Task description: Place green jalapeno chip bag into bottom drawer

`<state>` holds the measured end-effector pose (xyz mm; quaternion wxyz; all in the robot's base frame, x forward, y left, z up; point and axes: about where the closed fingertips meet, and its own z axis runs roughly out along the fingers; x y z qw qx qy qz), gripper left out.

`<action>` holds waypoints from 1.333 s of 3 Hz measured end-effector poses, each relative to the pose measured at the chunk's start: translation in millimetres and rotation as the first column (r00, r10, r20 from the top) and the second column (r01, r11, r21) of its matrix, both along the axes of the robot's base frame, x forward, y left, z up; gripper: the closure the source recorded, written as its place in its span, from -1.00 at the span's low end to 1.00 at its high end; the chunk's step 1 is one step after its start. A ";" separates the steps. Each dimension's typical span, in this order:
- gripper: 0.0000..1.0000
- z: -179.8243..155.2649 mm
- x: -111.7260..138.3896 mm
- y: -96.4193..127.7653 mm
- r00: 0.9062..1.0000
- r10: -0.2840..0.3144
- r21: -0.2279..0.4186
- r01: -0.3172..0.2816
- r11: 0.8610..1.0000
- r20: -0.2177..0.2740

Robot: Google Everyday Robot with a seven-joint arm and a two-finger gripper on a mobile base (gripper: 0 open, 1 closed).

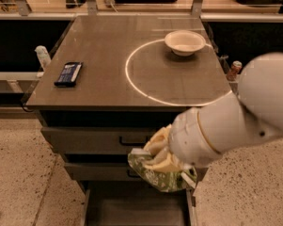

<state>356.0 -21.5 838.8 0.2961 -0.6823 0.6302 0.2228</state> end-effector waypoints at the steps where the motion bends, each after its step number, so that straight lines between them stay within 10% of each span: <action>1: 1.00 -82.1 -12.7 -22.7 0.993 -0.114 -0.009 0.114 0.993 -0.042; 3: 1.00 -201.9 33.8 -57.7 0.960 -0.270 -0.010 0.270 0.963 -0.073; 4: 1.00 -210.2 36.6 -57.9 0.957 -0.277 -0.006 0.278 0.961 -0.081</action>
Offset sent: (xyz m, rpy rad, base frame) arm 0.0503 -0.0779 -0.2500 0.0050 0.0191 -0.4082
